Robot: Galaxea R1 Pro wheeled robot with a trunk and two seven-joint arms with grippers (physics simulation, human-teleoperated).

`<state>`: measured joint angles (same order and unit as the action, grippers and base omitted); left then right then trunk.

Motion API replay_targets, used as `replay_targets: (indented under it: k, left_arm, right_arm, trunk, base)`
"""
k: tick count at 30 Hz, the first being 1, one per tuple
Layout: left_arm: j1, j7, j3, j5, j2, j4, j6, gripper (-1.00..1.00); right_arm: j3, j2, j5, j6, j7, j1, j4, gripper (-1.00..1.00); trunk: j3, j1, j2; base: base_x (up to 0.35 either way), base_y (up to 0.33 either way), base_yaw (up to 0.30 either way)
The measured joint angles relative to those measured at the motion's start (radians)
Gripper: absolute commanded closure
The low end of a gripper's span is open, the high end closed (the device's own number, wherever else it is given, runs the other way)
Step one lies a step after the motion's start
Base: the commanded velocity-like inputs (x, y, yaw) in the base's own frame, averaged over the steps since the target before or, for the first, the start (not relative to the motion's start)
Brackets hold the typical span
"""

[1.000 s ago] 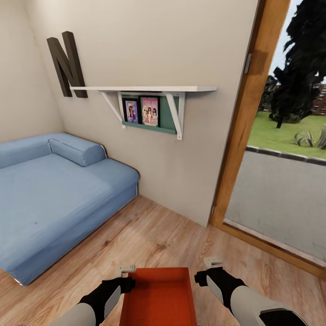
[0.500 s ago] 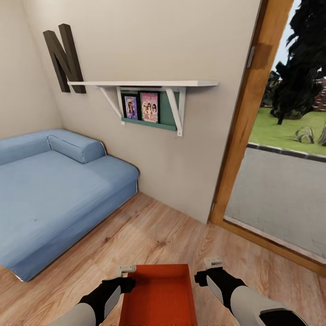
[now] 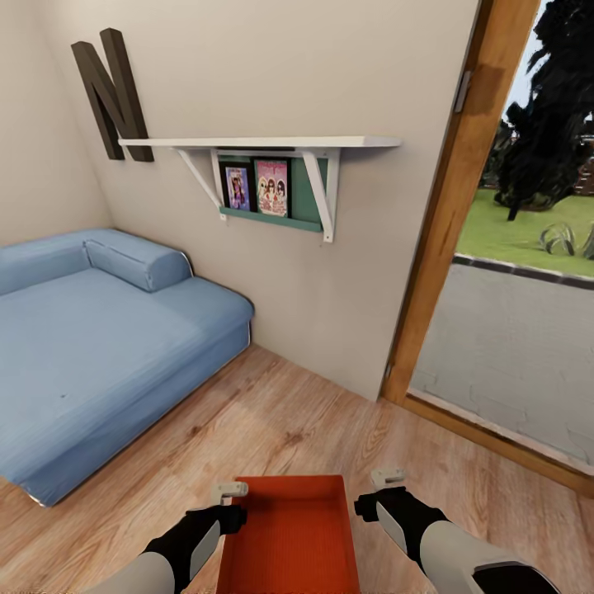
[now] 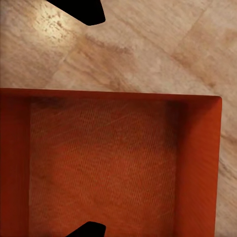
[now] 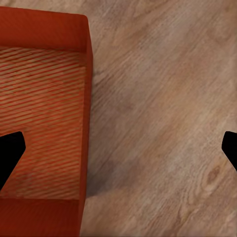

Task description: Move the two storage containers from the living room to the garage. In the garage, place one container on the floor and stack the other container on top of it (either order is fine).

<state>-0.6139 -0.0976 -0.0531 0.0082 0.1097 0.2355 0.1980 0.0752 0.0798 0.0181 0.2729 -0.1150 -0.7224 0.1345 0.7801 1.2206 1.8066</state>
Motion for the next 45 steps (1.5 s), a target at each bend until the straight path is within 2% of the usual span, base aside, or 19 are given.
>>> replay_targets:
  k: [36, 45]
  left_arm:
    - [-0.001, 0.002, 0.000, 0.000, 0.001, 0.000, -0.001, -1.00]
    - [0.000, 0.003, 0.000, 0.001, 0.002, 0.000, -0.001, -1.00]
  right_arm:
    - [-0.001, 0.000, 0.000, -0.001, 0.000, 0.000, 0.001, -1.00]
    - [-0.001, 0.000, 0.000, -0.063, 0.001, 0.000, -0.001, -1.00]
  trunk:
    - [0.058, 0.000, 0.000]
    - [0.090, 0.034, 0.063]
  base:
    - [0.000, 0.000, 0.000]
    - [0.000, 0.000, 0.000]
